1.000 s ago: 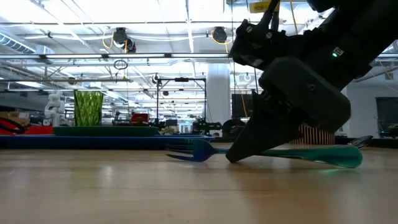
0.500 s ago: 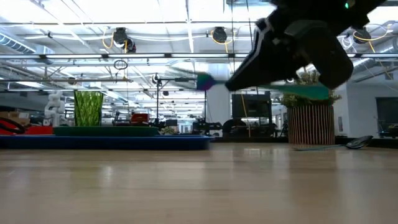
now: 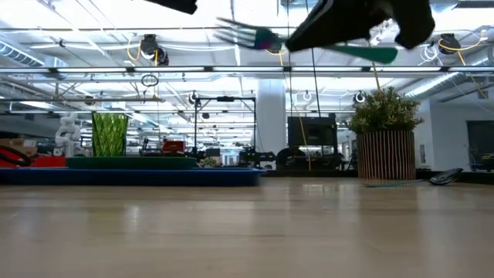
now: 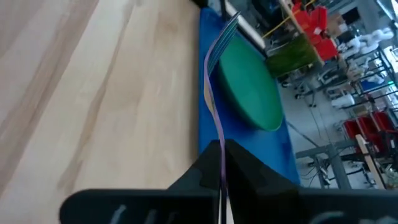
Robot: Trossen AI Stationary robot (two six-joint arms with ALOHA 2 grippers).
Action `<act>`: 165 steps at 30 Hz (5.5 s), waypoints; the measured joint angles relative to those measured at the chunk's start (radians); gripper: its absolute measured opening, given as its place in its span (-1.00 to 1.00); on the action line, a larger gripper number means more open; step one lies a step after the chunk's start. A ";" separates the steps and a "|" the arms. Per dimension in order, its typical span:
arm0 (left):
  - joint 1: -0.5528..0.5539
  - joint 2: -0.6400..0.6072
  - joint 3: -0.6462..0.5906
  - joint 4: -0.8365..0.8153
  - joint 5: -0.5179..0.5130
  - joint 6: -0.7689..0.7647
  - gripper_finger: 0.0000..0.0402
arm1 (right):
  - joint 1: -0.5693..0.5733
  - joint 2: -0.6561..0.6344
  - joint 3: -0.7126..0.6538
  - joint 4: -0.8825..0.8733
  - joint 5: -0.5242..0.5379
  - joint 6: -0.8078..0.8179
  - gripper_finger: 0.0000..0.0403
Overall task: Pick and place plate/cup/fork/spoon on tray
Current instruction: Put the blue fork on the blue serving tray to the right of the green plate
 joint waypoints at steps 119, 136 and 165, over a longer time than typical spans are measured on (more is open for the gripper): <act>0.001 0.097 0.000 0.142 -0.494 0.811 0.48 | -0.125 -0.075 0.014 -0.068 -0.492 0.688 -0.98; -0.060 -0.106 0.000 -0.040 -0.746 0.377 0.12 | -0.217 -0.067 -0.212 0.511 -0.284 1.144 -0.99; -0.065 -0.290 0.001 -0.444 -0.550 -0.147 -0.22 | -0.625 0.312 0.386 0.109 -0.448 1.221 -0.99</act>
